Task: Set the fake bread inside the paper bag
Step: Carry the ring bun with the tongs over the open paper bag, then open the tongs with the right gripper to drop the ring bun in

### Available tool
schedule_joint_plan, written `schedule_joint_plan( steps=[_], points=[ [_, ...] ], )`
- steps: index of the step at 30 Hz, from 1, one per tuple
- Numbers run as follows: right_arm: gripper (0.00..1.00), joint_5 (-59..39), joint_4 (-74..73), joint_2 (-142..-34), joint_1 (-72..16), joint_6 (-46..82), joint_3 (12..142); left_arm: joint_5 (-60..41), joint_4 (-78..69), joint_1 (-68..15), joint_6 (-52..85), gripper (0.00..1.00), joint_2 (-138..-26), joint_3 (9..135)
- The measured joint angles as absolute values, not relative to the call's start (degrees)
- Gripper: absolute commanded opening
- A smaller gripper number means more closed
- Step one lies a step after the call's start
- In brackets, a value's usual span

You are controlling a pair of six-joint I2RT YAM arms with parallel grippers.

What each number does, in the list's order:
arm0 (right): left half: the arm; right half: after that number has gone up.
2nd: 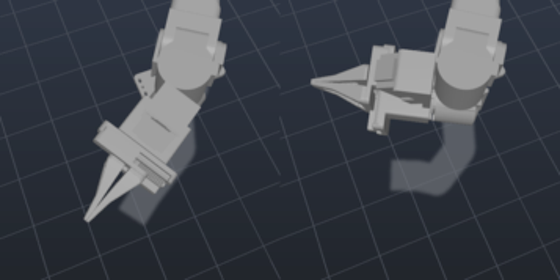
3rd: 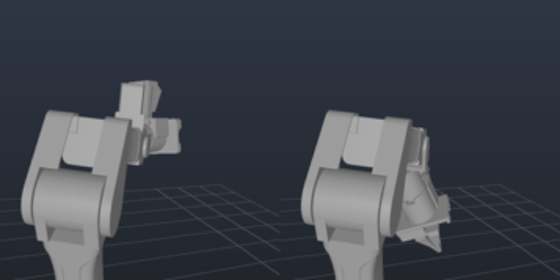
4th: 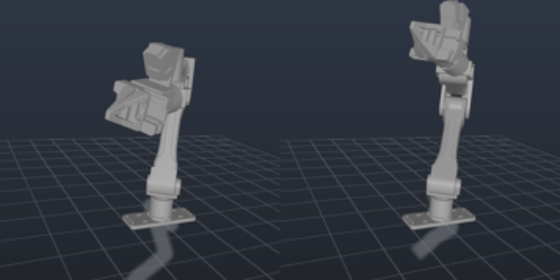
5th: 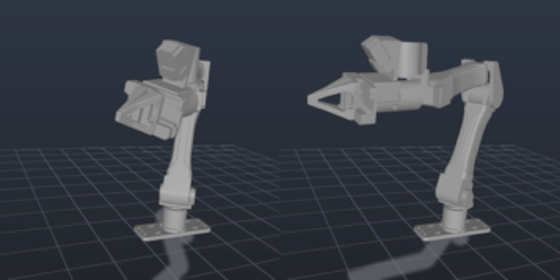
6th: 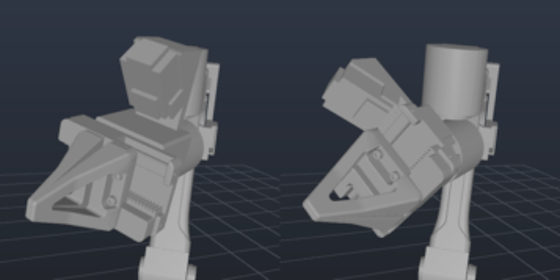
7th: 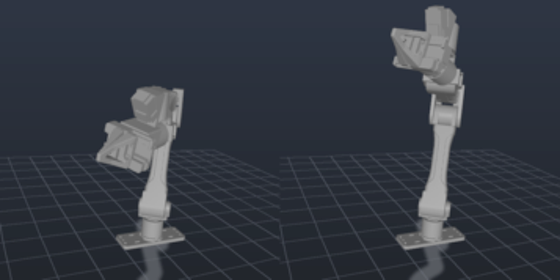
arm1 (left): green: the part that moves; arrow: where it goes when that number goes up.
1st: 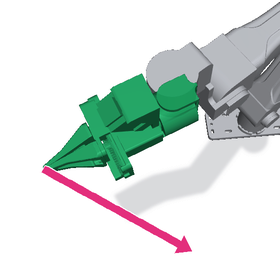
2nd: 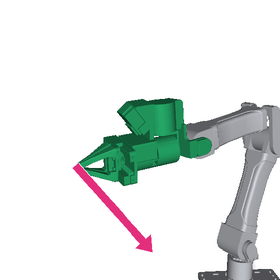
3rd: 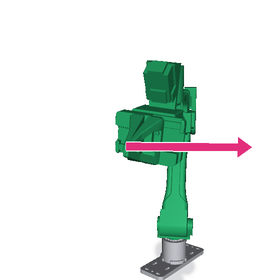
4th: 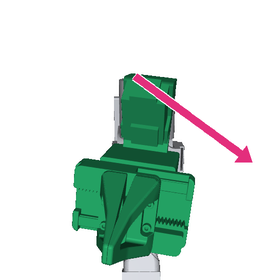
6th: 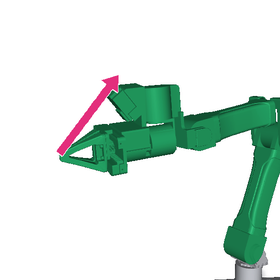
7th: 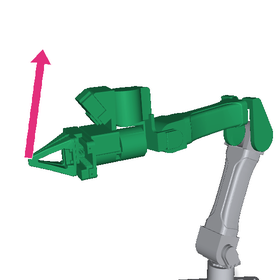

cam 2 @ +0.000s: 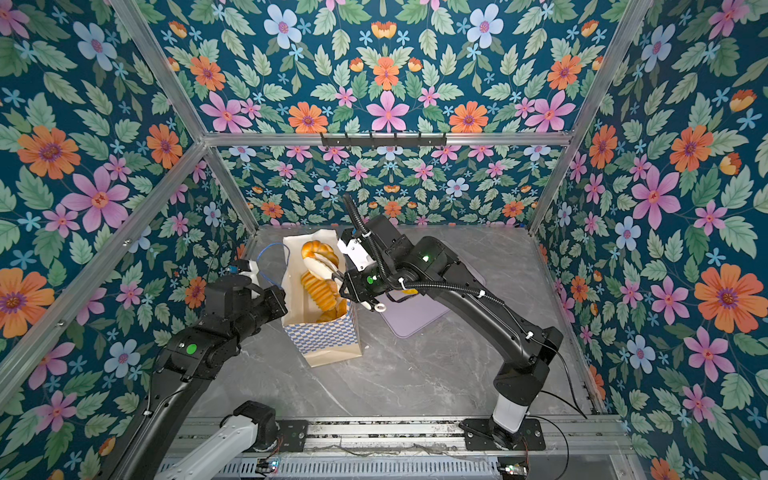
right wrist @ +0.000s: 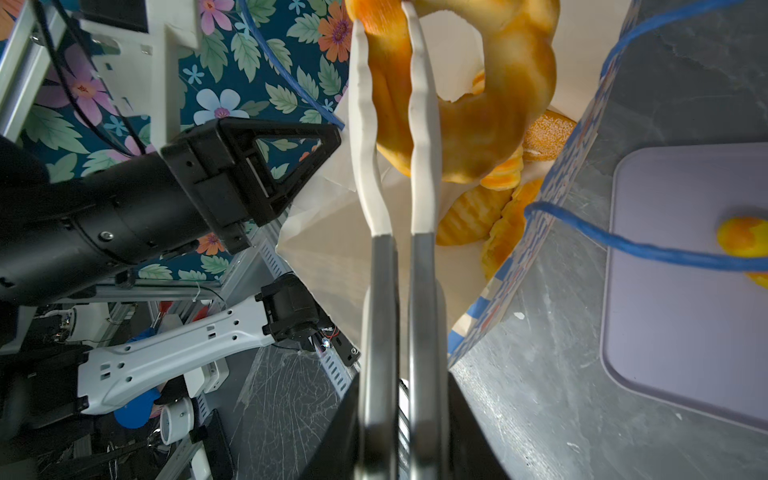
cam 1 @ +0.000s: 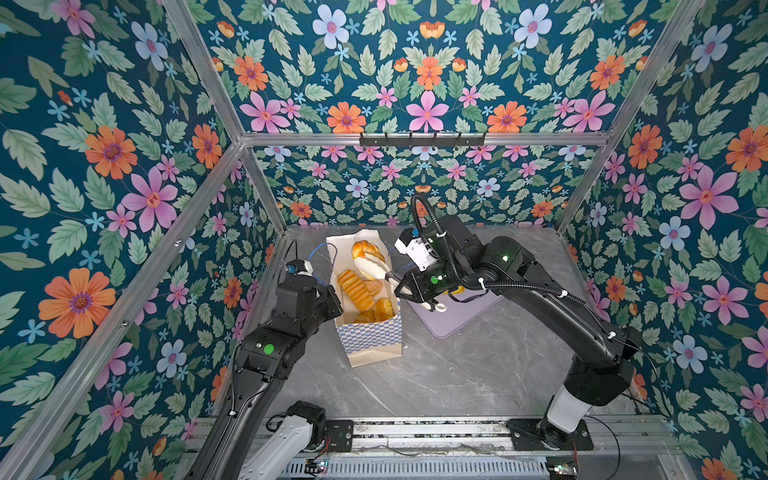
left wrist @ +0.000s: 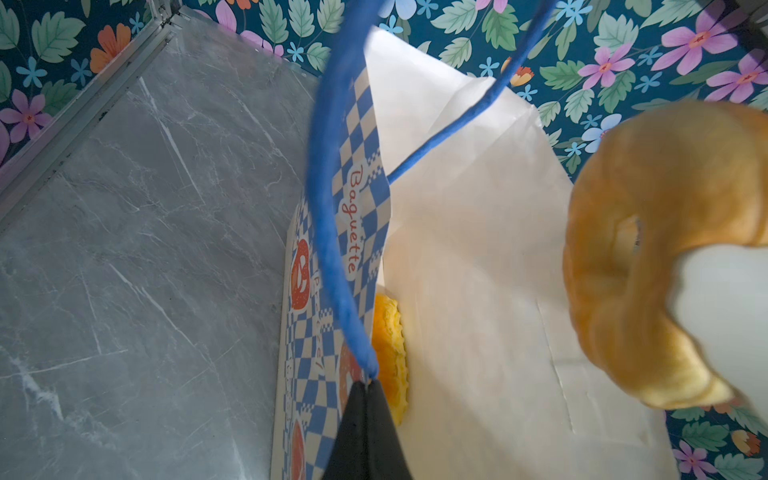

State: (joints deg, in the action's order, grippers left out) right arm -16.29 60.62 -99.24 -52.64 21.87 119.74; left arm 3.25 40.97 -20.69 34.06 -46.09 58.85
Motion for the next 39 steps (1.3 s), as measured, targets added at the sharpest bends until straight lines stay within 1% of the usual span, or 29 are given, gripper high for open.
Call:
schedule_joint_plan(
  steps=[6, 13, 17, 27, 35, 39],
  points=[
    [0.31, -16.27, 60.62, -99.96, -52.69, 21.89, 118.43, 3.27, 40.97, -20.69, 34.06, 0.03, -46.00, 58.83],
    [0.40, -16.08, 60.64, -100.44, -52.86, 21.89, 118.02, 3.29, 40.97, -20.69, 34.06, 0.03, -45.93, 58.63],
    [0.43, -15.86, 60.64, -100.44, -52.97, 21.89, 118.02, 3.31, 40.97, -20.69, 34.06, 0.03, -45.84, 58.63],
    [0.44, -14.41, 61.17, -100.42, -53.04, 21.89, 119.17, 3.33, 40.97, -20.69, 34.06, 0.03, -45.82, 58.63],
    [0.45, -11.14, 65.63, -101.80, -53.10, 21.23, 123.74, 3.33, 40.97, -20.69, 34.06, 0.03, -45.82, 58.63],
    [0.45, -9.50, 67.33, -101.41, -53.08, 20.99, 123.35, 3.33, 40.97, -20.69, 34.06, 0.03, -45.82, 58.63]
  ],
)
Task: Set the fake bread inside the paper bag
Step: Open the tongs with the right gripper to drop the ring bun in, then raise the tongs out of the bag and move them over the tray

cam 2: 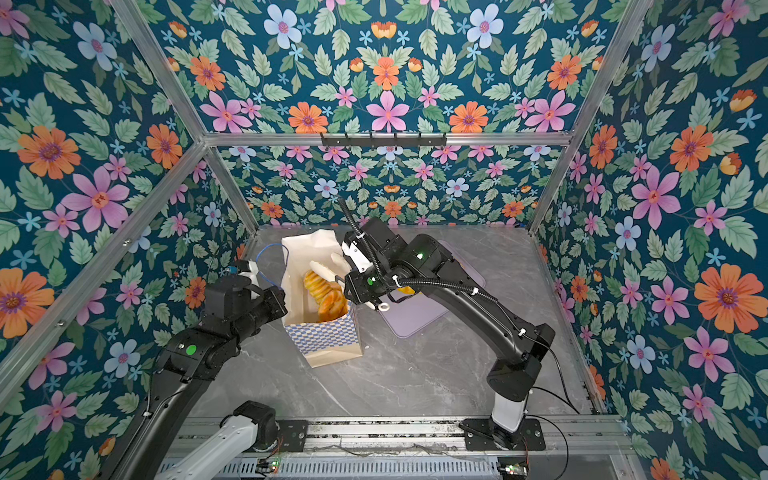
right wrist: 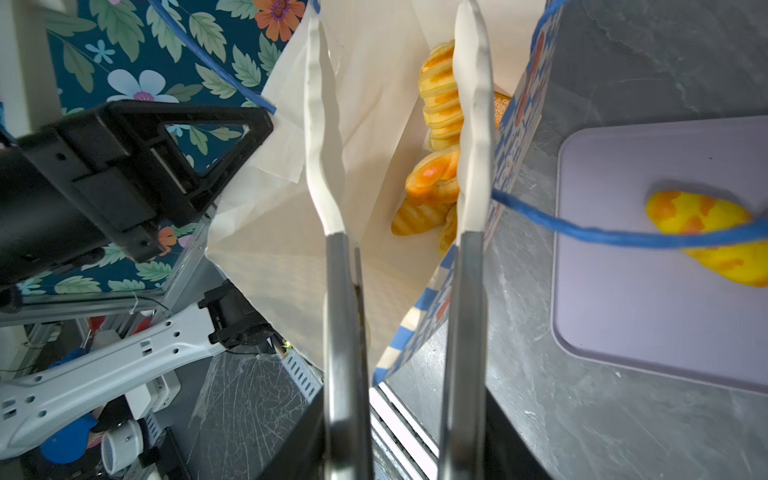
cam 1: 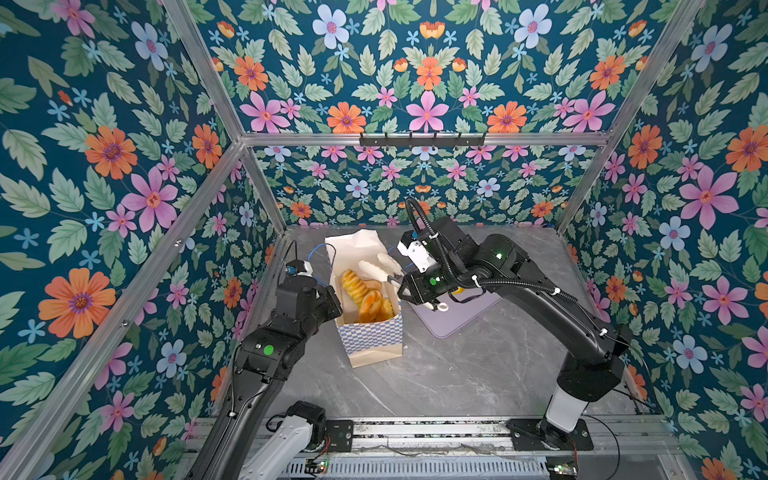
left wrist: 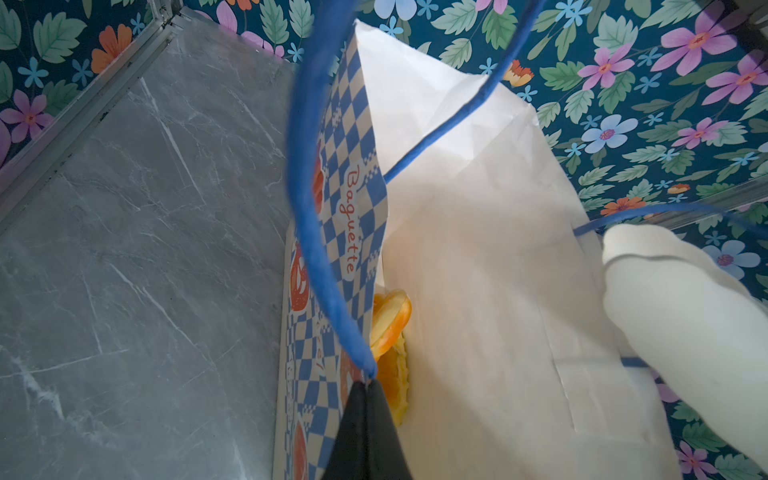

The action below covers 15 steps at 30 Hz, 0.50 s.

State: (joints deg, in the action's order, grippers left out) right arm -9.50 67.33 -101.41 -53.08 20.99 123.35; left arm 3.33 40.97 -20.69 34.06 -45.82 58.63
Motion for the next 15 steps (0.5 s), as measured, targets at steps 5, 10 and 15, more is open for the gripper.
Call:
schedule_joint_plan(
  steps=[5, 10, 15],
  points=[
    [0.45, -8.60, 68.14, -99.70, -53.08, 20.95, 123.17, 3.33, 40.97, -20.69, 34.06, 0.03, -45.84, 58.63],
    [0.45, -6.66, 68.10, -97.73, -53.10, 20.80, 123.55, 3.33, 40.97, -20.69, 34.06, 0.03, -45.84, 58.63],
    [0.45, -3.73, 67.85, -95.33, -53.10, 20.56, 123.50, 3.33, 40.97, -20.69, 34.06, 0.03, -45.91, 58.63]
  ],
)
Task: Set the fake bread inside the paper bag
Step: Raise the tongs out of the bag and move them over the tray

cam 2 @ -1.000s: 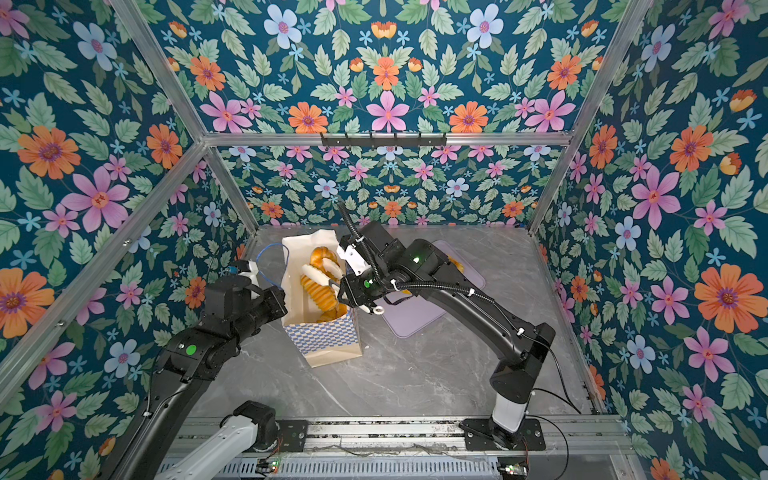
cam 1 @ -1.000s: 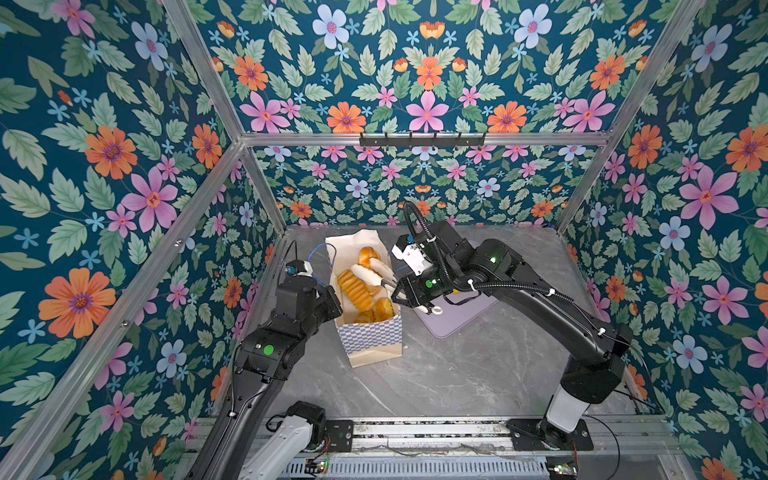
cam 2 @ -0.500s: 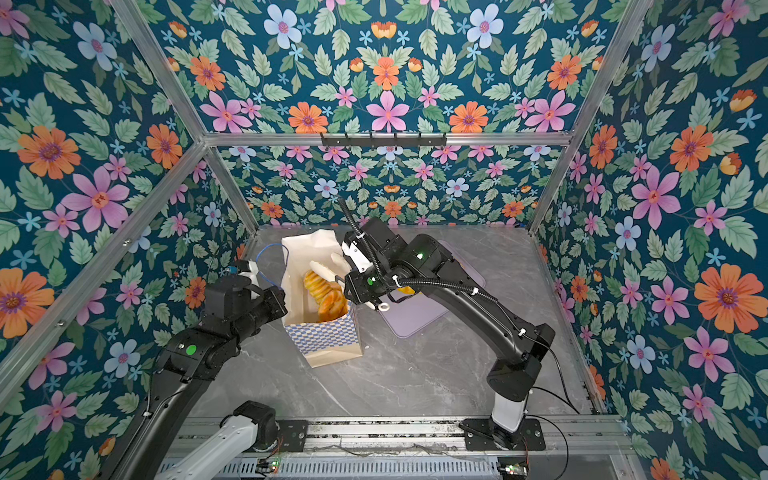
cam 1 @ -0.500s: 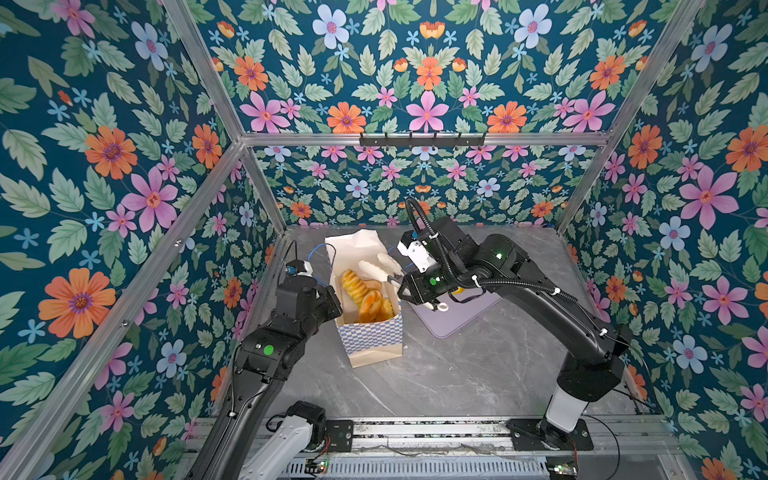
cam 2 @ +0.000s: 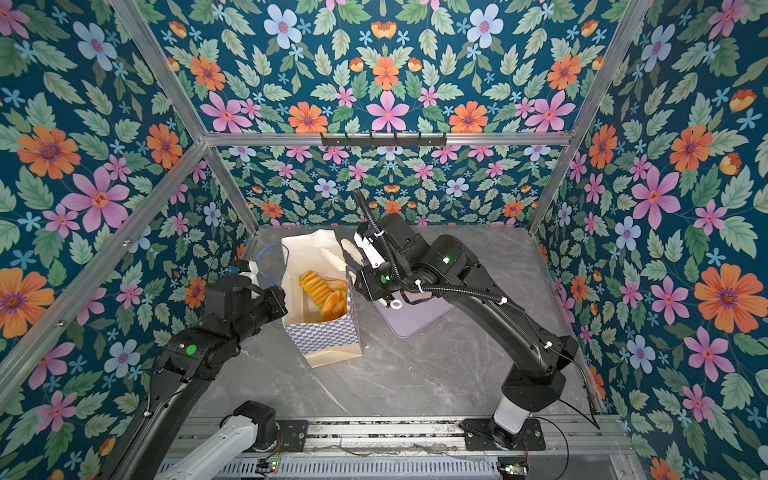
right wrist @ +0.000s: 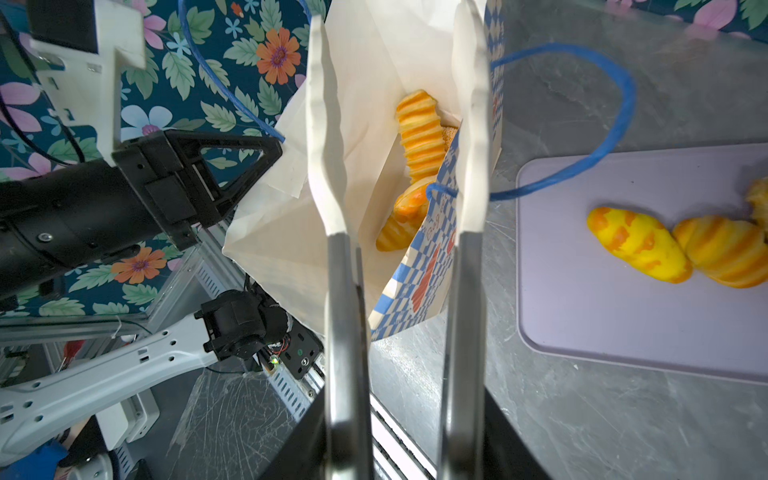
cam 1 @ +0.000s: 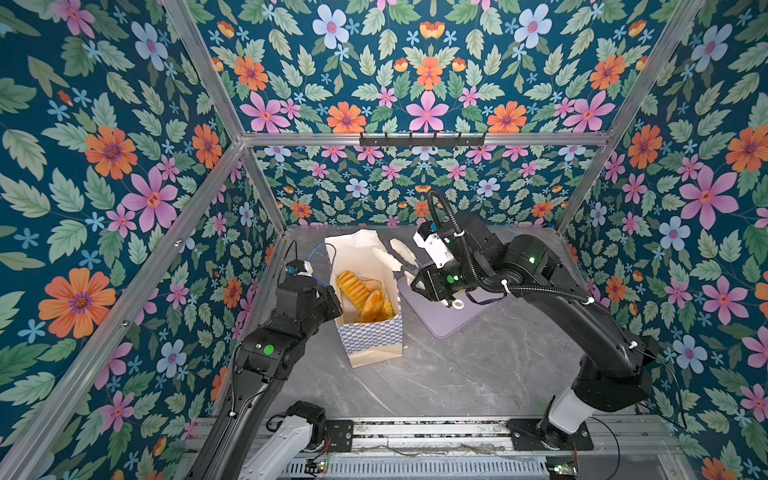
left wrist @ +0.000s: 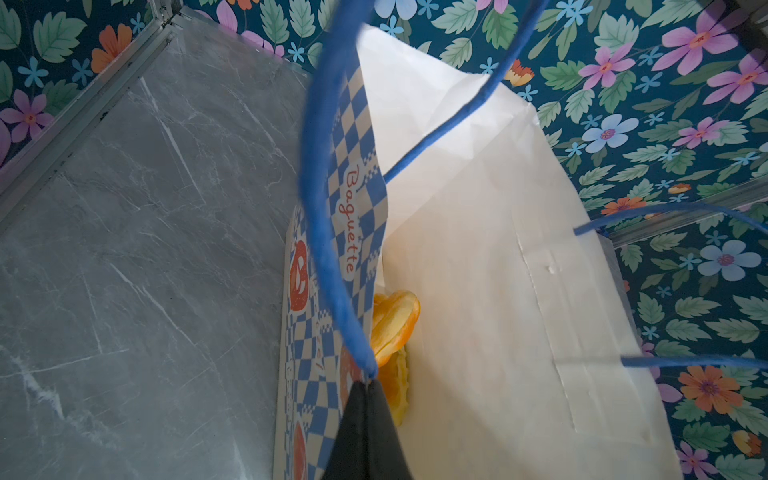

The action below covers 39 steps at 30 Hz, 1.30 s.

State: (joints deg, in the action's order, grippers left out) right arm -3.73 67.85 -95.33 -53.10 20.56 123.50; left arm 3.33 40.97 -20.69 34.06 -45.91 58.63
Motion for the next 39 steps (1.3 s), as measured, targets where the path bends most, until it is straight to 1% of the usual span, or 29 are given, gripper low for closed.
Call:
schedule_joint_plan(
  steps=[6, 10, 16, 27, 32, 39],
  points=[
    [0.44, -0.27, 67.42, -91.20, -52.27, 19.92, 122.63, 3.31, 40.97, -20.69, 34.06, 0.03, -46.22, 58.65],
    [0.44, 0.36, 66.94, -89.36, -49.87, 19.73, 120.33, 3.31, 40.95, -20.69, 34.06, 0.03, -46.28, 58.87],
    [0.44, -0.51, 64.66, -85.60, -45.21, 20.86, 115.39, 3.31, 40.95, -20.69, 34.06, 0.03, -46.26, 58.94],
    [0.44, -2.31, 62.35, -81.25, -39.72, 22.20, 110.04, 3.31, 40.95, -20.69, 34.04, 0.03, -46.15, 58.94],
    [0.44, -5.91, 59.94, -78.50, -33.41, 23.90, 103.55, 3.31, 40.97, -20.69, 34.04, 0.03, -45.91, 58.94],
    [0.44, -15.44, 53.54, -74.24, -19.99, 28.77, 90.04, 3.29, 40.97, -20.69, 34.04, 0.03, -45.80, 58.94]
  ],
)
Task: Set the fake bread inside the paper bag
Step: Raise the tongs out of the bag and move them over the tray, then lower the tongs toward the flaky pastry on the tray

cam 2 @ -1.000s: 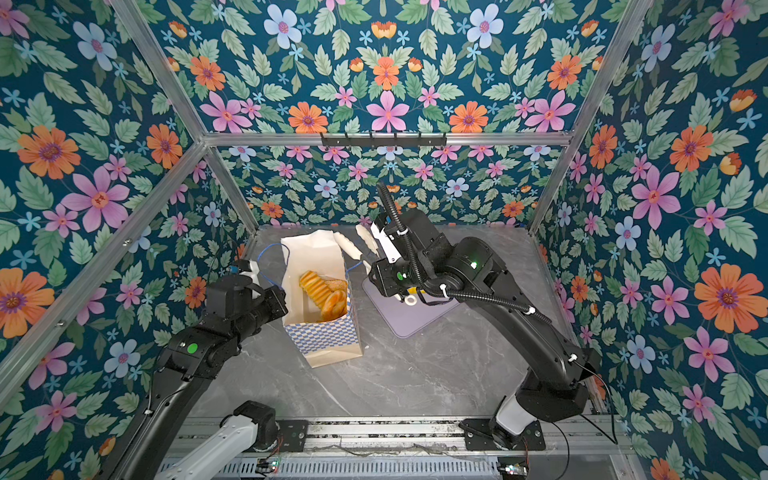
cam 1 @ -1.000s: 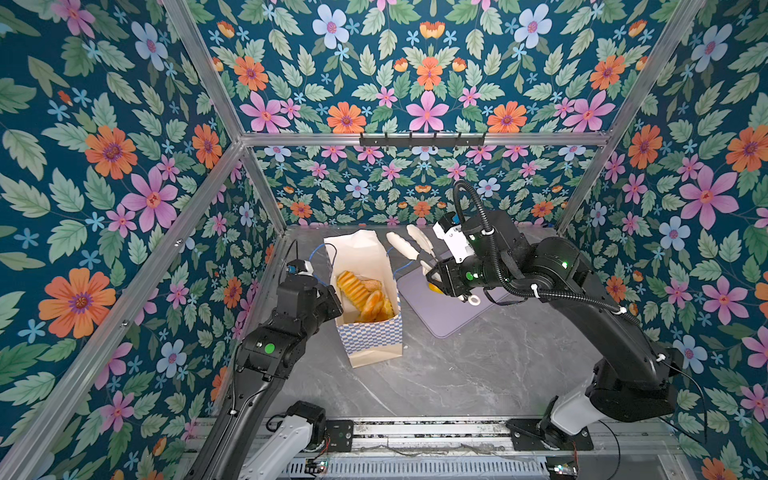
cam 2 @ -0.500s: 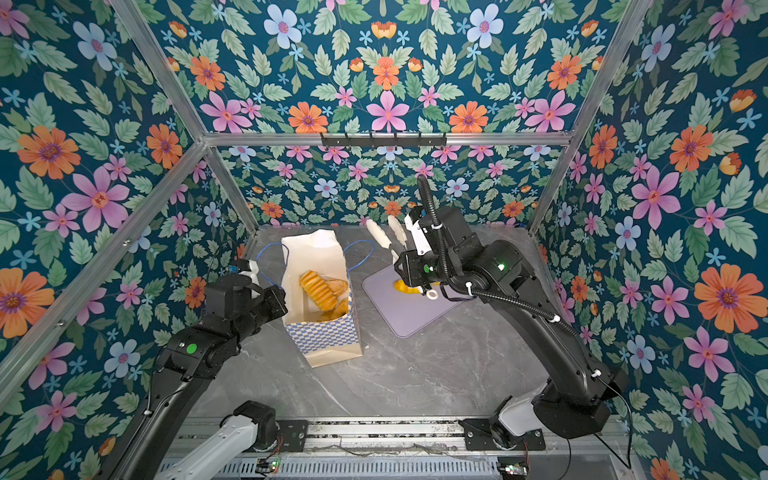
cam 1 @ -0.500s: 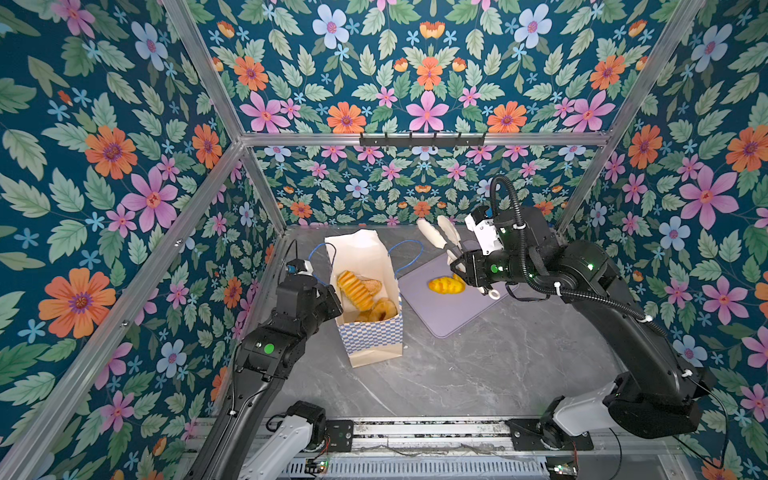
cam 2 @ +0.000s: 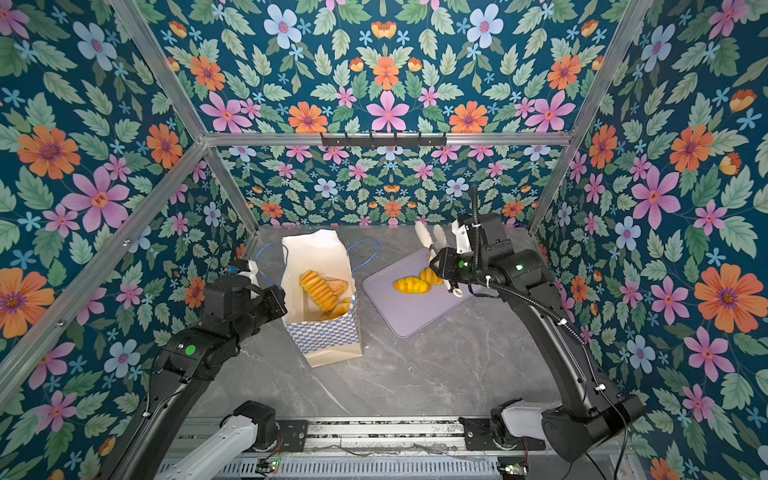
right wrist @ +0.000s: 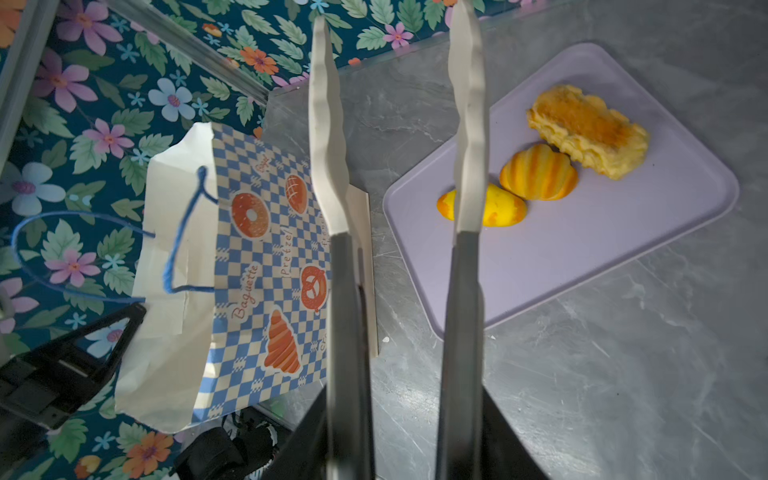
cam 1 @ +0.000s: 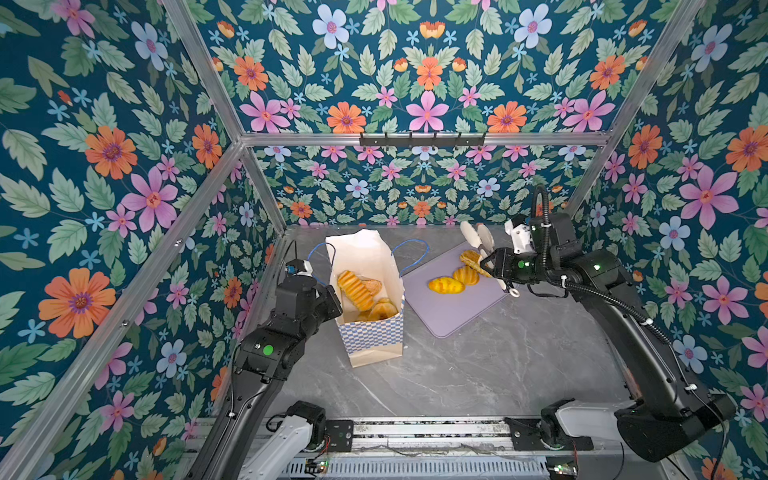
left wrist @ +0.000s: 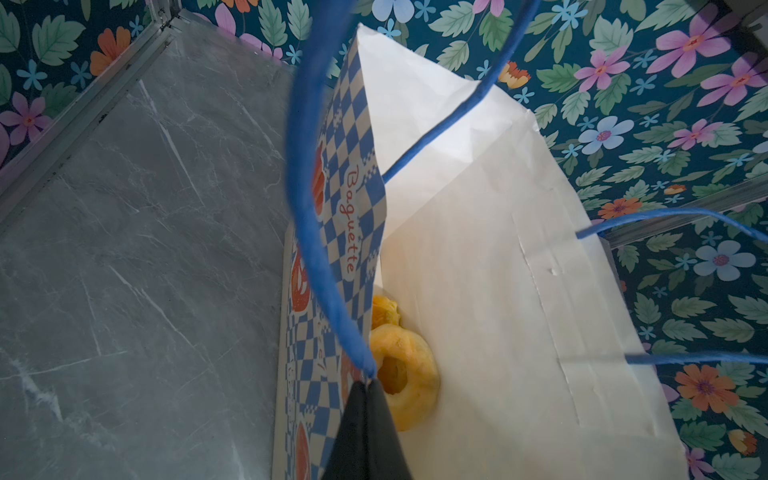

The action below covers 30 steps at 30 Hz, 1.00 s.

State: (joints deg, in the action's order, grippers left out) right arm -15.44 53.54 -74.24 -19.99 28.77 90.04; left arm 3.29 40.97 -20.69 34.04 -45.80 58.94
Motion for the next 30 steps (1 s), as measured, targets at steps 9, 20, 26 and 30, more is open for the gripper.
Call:
schedule_joint_plan(
  steps=[9, 20, 26, 30],
  points=[
    [0.44, -23.55, 46.59, -72.64, -9.21, 33.04, 78.08, 3.29, 40.97, -20.69, 34.06, 0.03, -45.74, 58.94],
    [0.44, -29.30, 39.18, -74.65, 0.84, 35.99, 67.90, 3.27, 40.97, -20.69, 34.06, 0.04, -45.82, 58.74],
    [0.43, -32.99, 34.39, -78.85, 5.26, 37.93, 63.51, 3.16, 40.97, -20.69, 34.06, 0.04, -45.82, 58.48],
    [0.43, -34.35, 32.21, -81.54, 5.96, 38.74, 62.65, 3.16, 40.97, -20.69, 34.06, 0.04, -45.76, 58.30]
  ],
)
